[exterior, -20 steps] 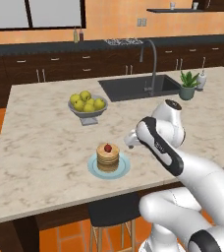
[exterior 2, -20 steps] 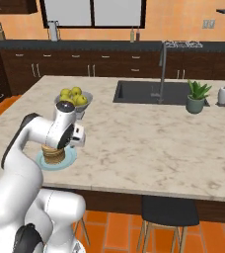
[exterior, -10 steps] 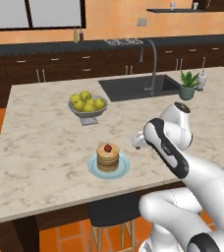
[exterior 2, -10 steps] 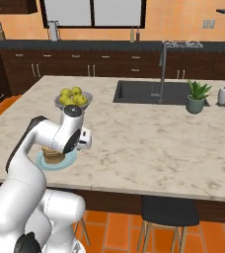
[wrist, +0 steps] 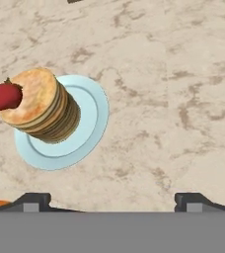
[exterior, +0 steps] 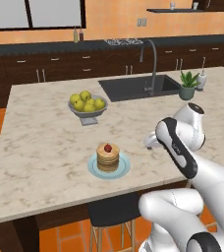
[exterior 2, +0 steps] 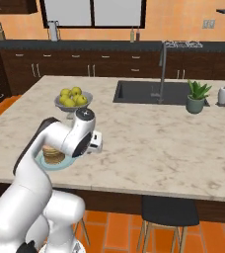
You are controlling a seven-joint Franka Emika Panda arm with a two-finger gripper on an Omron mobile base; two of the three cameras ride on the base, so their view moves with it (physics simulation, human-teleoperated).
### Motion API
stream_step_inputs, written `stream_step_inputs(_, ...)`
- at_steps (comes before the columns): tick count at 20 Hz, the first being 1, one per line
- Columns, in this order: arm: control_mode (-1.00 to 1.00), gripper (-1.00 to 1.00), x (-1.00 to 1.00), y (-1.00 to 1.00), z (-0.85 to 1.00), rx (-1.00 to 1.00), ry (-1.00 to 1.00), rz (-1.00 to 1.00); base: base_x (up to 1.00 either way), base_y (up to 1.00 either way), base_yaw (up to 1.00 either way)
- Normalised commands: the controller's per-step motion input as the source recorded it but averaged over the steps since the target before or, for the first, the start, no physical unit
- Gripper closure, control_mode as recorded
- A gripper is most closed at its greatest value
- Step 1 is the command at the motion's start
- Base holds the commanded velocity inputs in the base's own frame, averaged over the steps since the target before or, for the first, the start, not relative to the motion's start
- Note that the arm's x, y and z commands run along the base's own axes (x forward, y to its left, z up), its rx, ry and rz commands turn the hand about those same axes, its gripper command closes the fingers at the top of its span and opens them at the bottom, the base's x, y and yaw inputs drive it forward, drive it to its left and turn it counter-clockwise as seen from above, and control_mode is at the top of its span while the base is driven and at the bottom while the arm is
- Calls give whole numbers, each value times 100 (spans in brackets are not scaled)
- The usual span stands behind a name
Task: Take the strawberry from the fridge and place it on top of the pancake, located on the dining counter.
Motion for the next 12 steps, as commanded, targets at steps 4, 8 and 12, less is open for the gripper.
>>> stream_step_inputs(4, -100, -100, -16, -50, 0, 0, 0, -4, 0, 0, 0)
stream_step_inputs(8, -100, -100, -19, -48, 0, 0, 0, -4, 0, 0, 0)
stream_step_inputs(12, -100, -100, -29, -43, 0, 0, 0, -4, 0, 0, 0)
